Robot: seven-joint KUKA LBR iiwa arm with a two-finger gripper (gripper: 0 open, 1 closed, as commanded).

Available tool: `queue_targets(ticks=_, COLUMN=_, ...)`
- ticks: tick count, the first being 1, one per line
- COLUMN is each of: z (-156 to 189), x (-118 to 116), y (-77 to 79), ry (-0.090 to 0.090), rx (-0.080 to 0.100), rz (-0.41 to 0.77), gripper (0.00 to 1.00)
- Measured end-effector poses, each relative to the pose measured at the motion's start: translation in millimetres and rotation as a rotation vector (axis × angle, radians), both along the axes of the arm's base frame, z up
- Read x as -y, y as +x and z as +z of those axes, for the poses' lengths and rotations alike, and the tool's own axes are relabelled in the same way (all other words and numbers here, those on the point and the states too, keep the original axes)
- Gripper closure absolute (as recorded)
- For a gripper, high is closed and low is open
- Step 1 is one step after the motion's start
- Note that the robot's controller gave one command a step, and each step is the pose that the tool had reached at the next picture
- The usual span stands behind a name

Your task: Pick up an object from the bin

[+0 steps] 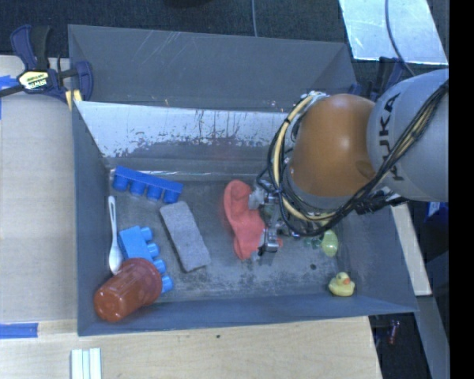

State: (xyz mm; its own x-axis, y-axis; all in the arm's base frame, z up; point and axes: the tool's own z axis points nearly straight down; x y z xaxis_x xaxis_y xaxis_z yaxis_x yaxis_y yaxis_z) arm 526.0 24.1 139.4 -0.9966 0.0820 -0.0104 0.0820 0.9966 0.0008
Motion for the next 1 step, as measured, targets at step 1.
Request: queue_targets(ticks=1, z=-15.3, x=-15.2, y=-11.6, ry=0.001, rx=0.003, rz=0.021, gripper=0.0)
